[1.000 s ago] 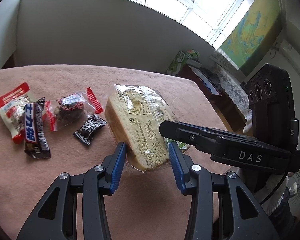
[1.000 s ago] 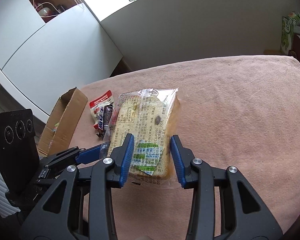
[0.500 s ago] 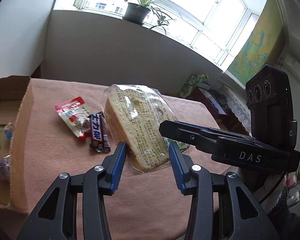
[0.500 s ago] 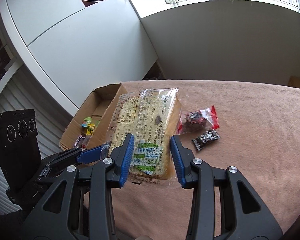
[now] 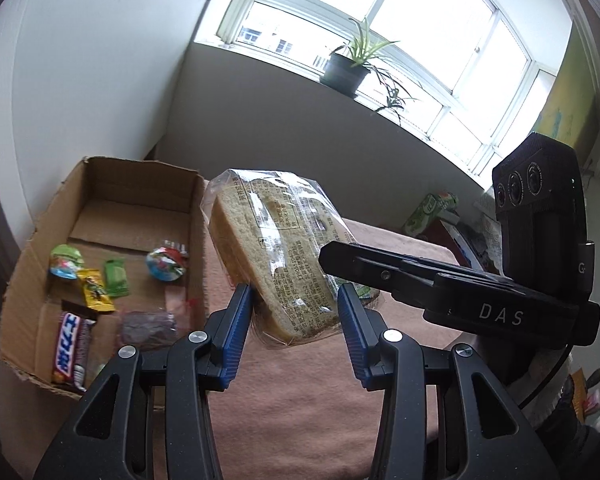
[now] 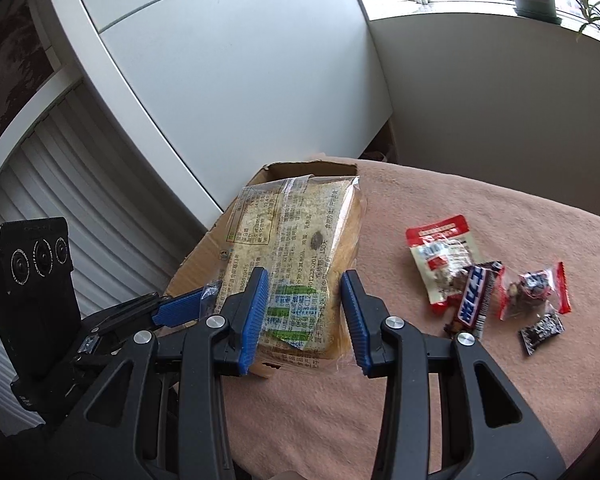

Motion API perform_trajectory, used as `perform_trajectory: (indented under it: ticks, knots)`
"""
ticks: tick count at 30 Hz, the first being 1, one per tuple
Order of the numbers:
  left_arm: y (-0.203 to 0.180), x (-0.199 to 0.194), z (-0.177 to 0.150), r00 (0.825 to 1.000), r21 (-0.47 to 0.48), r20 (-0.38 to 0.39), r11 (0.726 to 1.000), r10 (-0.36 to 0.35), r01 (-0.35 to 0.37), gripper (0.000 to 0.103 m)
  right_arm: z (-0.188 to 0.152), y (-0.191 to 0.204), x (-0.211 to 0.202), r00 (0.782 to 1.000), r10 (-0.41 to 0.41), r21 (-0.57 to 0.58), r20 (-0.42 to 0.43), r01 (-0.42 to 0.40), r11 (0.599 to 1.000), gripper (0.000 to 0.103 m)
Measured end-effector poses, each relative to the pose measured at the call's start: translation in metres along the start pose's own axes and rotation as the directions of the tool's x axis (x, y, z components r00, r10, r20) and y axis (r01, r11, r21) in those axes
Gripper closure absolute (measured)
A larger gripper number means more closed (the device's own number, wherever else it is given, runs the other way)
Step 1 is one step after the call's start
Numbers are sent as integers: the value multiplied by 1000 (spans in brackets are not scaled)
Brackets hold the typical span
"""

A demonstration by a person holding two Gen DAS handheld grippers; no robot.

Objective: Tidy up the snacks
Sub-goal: 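Carry the bread loaf into the box with both grippers and release, then move both open grippers back over the remaining snacks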

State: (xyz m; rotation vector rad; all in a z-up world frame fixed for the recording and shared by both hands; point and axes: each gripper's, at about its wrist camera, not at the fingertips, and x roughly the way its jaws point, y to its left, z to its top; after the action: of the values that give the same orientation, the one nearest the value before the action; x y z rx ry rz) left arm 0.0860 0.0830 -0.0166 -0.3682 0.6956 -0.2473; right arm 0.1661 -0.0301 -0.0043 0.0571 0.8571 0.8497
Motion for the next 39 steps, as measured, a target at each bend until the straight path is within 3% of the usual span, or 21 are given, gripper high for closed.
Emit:
perform_trajectory:
  ticks: [8,18,31,33,39]
  knots:
    - [45,-10,19,996,-44,25,996,81,-80,60,19,20,54,999,25,-29,-44,-26,999,63]
    - [83,-7,20,988,-51,3,987,153,-153,63,26,12,95,995,55,5,-84,-55,998,63]
    - [89,2,15,977,-47,-26,976,211,-212,63,28,7,91,996,36,22,-76,-35,999,62]
    - [88,1,15,977,-49,-23,976,212,-213,63,26,4,79,997,32,26,-66,-31,999,53]
    - [85,-4,13,980,-66,-13,977,200,-201,63,19,-7,48,999,14,28,-30,-13,1000,51]
